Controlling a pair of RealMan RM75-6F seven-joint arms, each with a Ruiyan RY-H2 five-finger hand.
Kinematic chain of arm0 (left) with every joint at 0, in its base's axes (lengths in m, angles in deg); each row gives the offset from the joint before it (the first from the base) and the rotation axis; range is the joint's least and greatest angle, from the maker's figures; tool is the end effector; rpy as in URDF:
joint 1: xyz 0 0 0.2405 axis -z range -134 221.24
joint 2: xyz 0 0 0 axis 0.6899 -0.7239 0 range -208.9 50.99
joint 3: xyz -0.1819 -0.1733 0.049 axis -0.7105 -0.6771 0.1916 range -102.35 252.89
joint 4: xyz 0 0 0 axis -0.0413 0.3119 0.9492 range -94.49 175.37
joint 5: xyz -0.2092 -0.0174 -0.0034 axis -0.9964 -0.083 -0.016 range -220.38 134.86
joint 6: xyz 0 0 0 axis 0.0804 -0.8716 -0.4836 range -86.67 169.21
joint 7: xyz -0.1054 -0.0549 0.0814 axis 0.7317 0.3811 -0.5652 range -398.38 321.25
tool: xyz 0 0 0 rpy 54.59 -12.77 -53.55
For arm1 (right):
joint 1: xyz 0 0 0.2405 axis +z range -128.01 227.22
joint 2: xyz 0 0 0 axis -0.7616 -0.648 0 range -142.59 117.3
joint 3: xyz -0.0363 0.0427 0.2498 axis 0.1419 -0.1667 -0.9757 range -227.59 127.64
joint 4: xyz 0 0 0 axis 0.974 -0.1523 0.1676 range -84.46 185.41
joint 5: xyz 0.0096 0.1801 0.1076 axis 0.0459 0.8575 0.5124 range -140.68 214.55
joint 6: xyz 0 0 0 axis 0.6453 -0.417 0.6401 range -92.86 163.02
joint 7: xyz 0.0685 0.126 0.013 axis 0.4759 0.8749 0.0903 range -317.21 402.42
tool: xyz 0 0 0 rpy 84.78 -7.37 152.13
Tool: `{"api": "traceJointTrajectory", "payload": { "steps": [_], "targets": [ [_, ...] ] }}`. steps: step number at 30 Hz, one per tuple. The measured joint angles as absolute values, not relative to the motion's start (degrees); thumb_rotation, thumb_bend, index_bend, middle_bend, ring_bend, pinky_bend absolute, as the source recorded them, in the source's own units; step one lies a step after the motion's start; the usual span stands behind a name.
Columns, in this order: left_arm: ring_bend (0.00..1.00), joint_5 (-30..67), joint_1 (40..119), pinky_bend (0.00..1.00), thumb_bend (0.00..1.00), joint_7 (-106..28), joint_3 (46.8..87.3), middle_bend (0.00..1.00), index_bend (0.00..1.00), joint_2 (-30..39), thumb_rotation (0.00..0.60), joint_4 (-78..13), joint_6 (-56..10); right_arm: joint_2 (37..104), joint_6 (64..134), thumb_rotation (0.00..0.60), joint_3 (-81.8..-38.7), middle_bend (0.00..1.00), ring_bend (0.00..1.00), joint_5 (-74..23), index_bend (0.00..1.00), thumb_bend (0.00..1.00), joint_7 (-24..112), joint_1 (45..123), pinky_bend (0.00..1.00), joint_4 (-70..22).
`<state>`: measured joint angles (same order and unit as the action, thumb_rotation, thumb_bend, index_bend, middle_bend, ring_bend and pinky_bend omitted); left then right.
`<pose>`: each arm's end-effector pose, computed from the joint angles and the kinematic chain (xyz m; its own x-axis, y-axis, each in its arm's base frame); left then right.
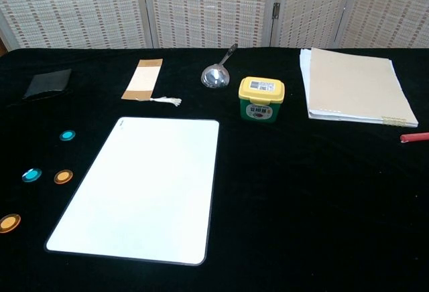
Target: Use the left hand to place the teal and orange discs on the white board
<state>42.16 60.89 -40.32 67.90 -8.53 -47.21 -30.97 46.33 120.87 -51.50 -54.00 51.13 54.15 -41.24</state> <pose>-0.2754 0.2616 0.1137 0.4066 0.0640 0.9114 0.9017 -0.1885 -0.3890 -0.3104 -0.1746 0.1823 0.3582 -0.0205 0.9334 -0.9309 -0.0840 0.3554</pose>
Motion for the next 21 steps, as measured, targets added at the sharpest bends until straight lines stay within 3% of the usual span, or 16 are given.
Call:
{"api": "traceJointTrajectory", "payload": {
  "steps": [12, 21],
  "targets": [
    [0.0, 37.57, 72.45, 0.0, 0.43, -40.95, 65.56, 0.13, 0.4, 1.21, 0.6, -35.36, -16.44, 46.09, 120.47, 0.6, -51.32, 0.0, 0.01, -53.88, 0.0, 0.53, 51.62, 54.18, 0.0, -41.24],
    [0.0, 33.19, 76.87, 0.0, 0.43, -43.02, 65.16, 0.13, 0.4, 6.93, 0.6, -27.83, -10.99, 46.03, 120.4, 0.6, -51.36, 0.0, 0.01, -53.35, 0.0, 0.53, 51.71, 53.97, 0.0, -41.32]
  ]
}}
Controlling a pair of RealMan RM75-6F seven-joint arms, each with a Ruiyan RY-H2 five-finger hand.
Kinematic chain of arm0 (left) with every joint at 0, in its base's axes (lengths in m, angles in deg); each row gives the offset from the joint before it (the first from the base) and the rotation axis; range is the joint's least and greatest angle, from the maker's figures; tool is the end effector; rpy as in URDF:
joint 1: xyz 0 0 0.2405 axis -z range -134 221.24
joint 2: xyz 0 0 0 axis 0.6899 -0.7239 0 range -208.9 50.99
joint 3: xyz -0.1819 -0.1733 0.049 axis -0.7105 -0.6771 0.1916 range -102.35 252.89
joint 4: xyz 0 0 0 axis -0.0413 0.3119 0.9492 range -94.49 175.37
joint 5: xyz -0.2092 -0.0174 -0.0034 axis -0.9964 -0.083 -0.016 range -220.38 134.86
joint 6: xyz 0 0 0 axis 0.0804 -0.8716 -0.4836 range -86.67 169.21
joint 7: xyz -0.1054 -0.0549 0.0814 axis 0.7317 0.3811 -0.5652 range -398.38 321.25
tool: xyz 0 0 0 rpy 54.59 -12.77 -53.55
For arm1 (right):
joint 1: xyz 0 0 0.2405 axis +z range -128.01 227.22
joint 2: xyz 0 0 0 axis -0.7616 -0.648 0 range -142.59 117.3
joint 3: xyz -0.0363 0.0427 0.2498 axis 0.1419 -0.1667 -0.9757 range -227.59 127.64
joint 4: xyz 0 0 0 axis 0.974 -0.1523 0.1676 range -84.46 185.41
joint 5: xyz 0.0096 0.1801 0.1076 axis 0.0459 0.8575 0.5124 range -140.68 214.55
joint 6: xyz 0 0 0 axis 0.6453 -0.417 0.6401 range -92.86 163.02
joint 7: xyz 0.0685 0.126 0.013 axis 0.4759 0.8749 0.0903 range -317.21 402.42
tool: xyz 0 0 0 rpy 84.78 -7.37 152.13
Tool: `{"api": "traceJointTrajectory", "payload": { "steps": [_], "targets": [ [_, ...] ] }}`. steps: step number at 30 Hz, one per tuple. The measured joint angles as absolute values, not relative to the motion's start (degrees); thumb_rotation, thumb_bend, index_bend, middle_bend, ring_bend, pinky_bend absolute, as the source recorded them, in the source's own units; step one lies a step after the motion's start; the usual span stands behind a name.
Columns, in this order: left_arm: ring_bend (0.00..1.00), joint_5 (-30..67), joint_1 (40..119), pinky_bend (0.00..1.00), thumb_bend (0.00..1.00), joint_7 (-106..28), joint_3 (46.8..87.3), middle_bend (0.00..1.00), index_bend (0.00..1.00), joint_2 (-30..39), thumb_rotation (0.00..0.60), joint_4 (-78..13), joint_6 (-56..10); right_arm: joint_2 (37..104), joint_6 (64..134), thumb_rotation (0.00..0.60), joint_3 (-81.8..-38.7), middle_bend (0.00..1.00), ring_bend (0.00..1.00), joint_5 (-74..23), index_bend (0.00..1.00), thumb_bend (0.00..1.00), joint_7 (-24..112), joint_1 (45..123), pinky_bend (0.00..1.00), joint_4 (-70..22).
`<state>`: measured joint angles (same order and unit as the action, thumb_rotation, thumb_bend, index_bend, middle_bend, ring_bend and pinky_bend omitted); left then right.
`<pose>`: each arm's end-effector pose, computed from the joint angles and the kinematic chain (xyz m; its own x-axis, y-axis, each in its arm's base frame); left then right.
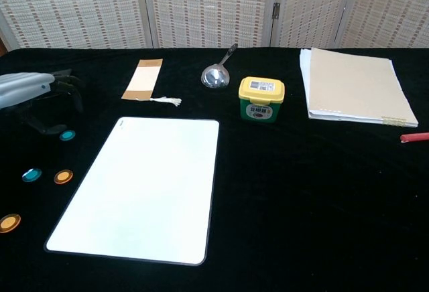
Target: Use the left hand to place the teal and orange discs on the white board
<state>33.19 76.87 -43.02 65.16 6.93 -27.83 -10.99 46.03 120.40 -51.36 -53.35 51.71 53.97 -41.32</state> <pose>-0.2563 0.3541 0.0260 0.4950 0.2351 0.8365 0.8628 -0.2468 -0.4412 -0.3132 -0.1732 0.1833 0.3519 -0.0310 0.9355 -0.9345 -0.0678 0.3493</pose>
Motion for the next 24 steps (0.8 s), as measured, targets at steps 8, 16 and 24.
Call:
{"api": "traceJointTrajectory", "payload": {
  "steps": [8, 16, 24],
  "targets": [
    [0.0, 30.47, 78.24, 0.0, 0.43, -43.69, 65.49, 0.13, 0.42, 10.22, 0.6, -21.91, -9.35, 46.2, 120.37, 0.6, -51.31, 0.0, 0.01, -53.06, 0.0, 0.53, 51.85, 53.75, 0.0, -41.12],
    [0.0, 29.01, 78.17, 0.0, 0.43, -42.7, 66.28, 0.13, 0.42, 11.56, 0.6, -18.67, -8.36, 46.4, 119.83, 0.6, -51.29, 0.0, 0.01, -52.88, 0.0, 0.53, 51.76, 53.92, 0.0, -41.08],
    [0.0, 28.74, 78.47, 0.0, 0.43, -41.99, 66.87, 0.13, 0.42, 13.0, 0.6, -16.56, -7.83, 46.31, 120.09, 0.6, -51.36, 0.0, 0.01, -52.6, 0.0, 0.53, 51.54, 53.65, 0.0, -41.36]
  ]
}}
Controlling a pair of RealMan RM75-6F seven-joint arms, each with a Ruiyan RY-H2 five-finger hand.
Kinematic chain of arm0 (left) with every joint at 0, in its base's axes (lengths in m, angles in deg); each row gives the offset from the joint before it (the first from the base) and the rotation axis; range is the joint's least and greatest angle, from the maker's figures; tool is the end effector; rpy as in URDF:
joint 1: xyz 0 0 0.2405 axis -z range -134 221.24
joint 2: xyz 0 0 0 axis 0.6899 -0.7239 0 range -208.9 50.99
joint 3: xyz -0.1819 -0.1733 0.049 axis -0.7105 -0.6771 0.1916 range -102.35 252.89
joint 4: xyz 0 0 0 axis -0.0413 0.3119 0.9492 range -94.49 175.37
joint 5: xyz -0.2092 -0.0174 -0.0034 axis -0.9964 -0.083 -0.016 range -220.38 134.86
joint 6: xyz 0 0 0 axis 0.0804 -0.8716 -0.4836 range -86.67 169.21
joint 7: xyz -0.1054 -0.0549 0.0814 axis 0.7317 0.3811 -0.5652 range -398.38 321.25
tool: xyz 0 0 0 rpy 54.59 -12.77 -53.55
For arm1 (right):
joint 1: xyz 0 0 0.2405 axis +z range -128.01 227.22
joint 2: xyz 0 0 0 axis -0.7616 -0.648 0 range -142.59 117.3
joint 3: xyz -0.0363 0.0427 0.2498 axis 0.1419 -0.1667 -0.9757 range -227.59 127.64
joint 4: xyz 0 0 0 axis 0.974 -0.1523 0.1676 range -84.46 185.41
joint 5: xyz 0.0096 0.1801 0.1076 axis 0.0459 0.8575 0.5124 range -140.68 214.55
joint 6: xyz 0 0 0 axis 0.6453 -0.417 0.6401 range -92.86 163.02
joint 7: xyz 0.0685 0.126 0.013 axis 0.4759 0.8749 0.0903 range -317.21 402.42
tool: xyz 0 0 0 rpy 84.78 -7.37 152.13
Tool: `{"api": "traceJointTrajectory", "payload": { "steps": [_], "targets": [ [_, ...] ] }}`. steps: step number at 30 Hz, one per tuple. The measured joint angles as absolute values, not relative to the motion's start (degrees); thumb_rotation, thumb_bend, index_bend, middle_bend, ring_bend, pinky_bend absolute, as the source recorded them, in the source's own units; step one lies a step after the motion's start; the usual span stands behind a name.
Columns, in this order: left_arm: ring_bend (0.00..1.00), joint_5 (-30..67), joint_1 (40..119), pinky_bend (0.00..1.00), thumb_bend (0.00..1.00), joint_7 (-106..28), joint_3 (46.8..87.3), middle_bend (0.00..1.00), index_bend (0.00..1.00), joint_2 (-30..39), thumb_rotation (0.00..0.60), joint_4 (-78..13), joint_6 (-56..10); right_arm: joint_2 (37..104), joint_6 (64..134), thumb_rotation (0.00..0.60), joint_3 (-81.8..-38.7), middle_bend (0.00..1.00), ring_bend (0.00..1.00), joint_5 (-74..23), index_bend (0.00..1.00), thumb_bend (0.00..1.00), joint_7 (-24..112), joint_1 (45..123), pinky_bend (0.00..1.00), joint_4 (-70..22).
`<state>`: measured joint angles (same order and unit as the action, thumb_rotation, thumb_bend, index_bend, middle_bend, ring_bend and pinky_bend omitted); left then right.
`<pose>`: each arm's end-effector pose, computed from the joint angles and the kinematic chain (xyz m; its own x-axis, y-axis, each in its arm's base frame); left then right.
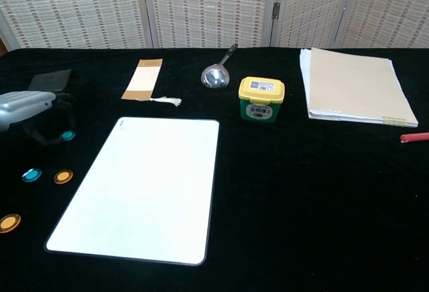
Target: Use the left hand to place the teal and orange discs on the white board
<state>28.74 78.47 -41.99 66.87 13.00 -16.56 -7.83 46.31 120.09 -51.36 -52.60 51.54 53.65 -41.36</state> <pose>-0.2854 0.3653 0.0065 0.5123 0.2859 0.8098 0.8587 -0.1609 -0.4865 -0.3158 -0.1715 0.1819 0.3484 -0.0365 0.9366 -0.9367 -0.0491 0.3465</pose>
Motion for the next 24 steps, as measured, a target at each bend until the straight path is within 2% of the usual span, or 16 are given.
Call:
{"api": "traceJointTrajectory", "payload": {
  "steps": [24],
  "targets": [
    [0.0, 28.65, 78.97, 0.0, 0.43, -40.45, 67.31, 0.13, 0.47, 16.07, 0.6, -11.42, -7.85, 46.23, 119.93, 0.6, -51.57, 0.0, 0.01, -51.92, 0.0, 0.53, 51.53, 53.36, 0.0, -41.68]
  ]
}}
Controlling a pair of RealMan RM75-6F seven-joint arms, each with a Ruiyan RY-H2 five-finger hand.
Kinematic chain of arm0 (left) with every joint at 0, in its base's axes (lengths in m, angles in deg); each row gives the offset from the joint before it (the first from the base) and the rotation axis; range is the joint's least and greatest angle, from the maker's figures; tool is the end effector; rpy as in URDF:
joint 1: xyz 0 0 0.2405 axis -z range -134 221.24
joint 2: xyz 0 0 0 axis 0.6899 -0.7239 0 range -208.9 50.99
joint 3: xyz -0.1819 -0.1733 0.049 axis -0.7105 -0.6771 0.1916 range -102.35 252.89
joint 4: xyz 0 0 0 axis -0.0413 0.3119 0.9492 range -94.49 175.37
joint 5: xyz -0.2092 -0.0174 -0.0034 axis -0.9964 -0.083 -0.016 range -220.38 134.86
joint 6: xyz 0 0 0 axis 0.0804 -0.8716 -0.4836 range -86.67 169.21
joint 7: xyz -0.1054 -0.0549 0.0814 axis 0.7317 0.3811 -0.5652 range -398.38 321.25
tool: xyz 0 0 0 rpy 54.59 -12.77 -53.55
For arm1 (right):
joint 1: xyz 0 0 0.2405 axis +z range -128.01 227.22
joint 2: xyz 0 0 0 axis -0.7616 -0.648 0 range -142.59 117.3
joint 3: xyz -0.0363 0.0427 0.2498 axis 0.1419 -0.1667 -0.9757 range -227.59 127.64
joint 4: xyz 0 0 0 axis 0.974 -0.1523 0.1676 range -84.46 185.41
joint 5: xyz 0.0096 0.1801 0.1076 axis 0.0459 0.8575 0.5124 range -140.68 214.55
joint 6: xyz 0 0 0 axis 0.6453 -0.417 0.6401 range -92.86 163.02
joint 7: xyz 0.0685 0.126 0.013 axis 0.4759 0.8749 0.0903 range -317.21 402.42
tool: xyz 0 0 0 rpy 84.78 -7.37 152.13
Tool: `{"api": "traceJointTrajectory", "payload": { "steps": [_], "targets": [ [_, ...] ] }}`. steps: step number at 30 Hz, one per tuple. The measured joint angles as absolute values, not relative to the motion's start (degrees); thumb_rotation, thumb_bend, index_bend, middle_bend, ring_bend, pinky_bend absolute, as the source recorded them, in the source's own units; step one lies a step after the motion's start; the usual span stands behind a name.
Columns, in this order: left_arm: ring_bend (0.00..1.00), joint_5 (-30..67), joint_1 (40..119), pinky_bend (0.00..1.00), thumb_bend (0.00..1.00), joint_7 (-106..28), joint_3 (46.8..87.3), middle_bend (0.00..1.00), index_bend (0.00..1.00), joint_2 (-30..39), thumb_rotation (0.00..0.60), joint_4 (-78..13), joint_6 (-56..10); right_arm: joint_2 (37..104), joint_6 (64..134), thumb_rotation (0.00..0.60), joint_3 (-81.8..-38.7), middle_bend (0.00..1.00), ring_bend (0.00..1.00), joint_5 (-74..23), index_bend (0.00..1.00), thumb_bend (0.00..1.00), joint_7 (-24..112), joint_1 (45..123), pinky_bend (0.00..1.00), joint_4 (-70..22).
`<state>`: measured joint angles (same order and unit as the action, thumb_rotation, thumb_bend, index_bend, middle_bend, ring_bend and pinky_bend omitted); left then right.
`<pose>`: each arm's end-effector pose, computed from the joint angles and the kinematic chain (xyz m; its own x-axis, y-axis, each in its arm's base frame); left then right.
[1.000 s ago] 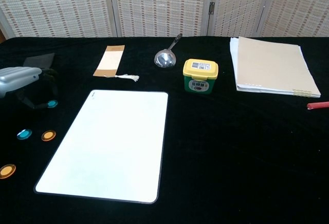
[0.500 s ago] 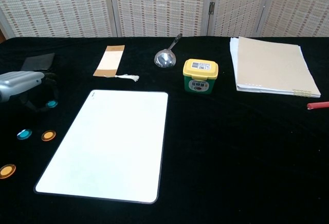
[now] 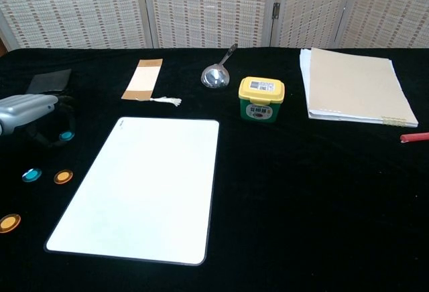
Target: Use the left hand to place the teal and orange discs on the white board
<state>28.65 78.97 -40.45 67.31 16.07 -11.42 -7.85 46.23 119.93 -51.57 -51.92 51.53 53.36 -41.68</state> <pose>-0.2918 0.3693 -0.0015 0.5147 0.2809 0.8101 0.8571 -0.1423 -0.4952 -0.3170 -0.1707 0.1827 0.3434 -0.0359 0.9385 -0.9390 -0.0332 0.3423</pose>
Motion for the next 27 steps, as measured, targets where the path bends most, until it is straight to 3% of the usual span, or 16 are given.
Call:
{"api": "traceJointTrajectory", "payload": {
  "steps": [13, 27],
  "targets": [
    [0.01, 30.04, 78.89, 0.0, 0.43, -38.5, 67.4, 0.15, 0.52, 16.0, 0.6, -11.15, -9.34, 46.12, 120.12, 0.6, -51.65, 0.0, 0.0, -52.01, 0.0, 0.53, 51.34, 53.26, 0.0, -41.96],
    [0.01, 31.49, 81.69, 0.0, 0.43, -42.16, 66.45, 0.15, 0.52, 12.67, 0.6, -25.24, -9.91, 46.13, 120.21, 0.6, -51.68, 0.0, 0.0, -51.74, 0.0, 0.53, 52.39, 53.01, 0.0, -41.19]
  ]
}}
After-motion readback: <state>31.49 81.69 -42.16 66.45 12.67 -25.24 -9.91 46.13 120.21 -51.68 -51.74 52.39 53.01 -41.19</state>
